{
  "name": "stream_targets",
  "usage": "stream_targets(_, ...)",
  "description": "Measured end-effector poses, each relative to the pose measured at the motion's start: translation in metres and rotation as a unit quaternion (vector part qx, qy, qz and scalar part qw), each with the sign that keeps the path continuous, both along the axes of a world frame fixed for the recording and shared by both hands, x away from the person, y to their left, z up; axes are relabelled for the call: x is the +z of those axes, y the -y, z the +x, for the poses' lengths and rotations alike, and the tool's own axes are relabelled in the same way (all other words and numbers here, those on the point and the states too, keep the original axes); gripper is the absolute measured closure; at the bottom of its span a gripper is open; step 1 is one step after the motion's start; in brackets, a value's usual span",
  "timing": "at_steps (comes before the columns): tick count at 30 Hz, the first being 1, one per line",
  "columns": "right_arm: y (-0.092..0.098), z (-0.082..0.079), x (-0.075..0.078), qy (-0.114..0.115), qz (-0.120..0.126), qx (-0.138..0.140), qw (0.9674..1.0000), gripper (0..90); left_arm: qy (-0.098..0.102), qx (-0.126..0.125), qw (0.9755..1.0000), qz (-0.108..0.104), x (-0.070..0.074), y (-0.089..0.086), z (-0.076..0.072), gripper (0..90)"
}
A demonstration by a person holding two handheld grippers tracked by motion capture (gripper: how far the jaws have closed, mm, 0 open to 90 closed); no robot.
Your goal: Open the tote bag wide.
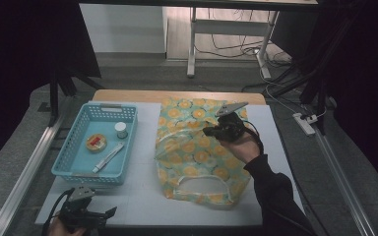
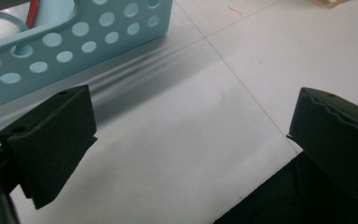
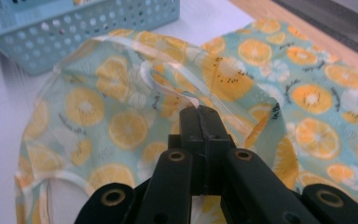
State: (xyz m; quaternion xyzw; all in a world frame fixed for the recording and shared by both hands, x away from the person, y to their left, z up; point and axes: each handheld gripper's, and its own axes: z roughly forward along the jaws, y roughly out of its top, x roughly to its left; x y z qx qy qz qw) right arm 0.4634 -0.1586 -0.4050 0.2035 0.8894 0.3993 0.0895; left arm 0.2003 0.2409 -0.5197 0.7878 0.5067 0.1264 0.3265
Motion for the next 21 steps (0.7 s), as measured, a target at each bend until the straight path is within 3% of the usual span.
stream_targets(11,-0.014,0.015,0.023,0.009,0.013,-0.003,0.9999,90.0,0.000,0.000,1.0000,-0.001,0.000,0.000,0.000,0.6)
stream_targets(21,-0.023,0.026,0.027,0.010,0.016,-0.004,0.9998,90.0,0.001,0.001,1.0000,-0.005,0.000,-0.001,0.000,0.5)
